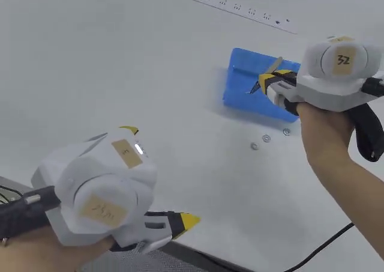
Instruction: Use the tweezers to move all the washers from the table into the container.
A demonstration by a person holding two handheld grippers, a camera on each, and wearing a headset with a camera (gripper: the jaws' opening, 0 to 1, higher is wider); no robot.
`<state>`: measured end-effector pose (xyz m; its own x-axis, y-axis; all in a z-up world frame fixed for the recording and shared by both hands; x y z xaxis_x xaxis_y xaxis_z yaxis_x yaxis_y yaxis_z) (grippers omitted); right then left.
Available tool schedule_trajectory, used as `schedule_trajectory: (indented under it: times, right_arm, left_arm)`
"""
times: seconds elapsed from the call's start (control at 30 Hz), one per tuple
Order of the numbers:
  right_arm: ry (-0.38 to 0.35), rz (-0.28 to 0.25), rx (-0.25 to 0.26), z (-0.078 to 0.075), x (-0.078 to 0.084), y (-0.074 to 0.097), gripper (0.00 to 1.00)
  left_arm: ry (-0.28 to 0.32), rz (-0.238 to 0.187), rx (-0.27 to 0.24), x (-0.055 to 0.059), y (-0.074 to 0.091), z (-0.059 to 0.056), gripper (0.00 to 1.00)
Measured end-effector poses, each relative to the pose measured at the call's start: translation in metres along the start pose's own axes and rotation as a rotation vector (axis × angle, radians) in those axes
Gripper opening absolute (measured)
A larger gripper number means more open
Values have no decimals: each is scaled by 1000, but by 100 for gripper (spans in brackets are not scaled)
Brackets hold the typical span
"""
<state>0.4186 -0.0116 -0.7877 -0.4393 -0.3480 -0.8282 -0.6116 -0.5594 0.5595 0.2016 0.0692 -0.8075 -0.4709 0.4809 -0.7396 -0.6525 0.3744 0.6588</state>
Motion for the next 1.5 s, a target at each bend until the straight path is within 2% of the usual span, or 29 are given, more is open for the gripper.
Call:
schedule_trajectory:
  times: [0.37, 0.8, 1.0, 1.33, 1.5]
  right_arm:
    - [6, 31, 7, -3, 10, -14, 2]
    - [-5, 37, 16, -3, 13, -11, 3]
    - [-1, 20, 20, -2, 9, 2, 2]
    - [-15, -66, 2, 3, -15, 41, 2]
    - [-1, -75, -16, 10, -12, 59, 3]
  left_arm:
    - [-19, 16, -2, 2, -1, -1, 99]
    - [-51, 28, -7, 4, -2, -2, 99]
    - [-45, 29, -11, 4, -1, 0, 98]
    - [-48, 0, -51, -1, 3, 6, 99]
    - [-46, 1, -47, -1, 2, 6, 99]
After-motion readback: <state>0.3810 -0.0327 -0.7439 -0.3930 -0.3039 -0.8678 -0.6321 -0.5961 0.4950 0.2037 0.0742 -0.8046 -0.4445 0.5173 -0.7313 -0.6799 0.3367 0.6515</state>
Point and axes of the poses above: the centre of the closed fingertips' face, and the gripper's own axes: y roughly backward along the fingers, z roughly to its left, x roughly out of its underside, the point moved 1 cm from there along y, roughly backward along the fingers, and after that the axes turned 8 degrees about -y, right-handed, at the moved point
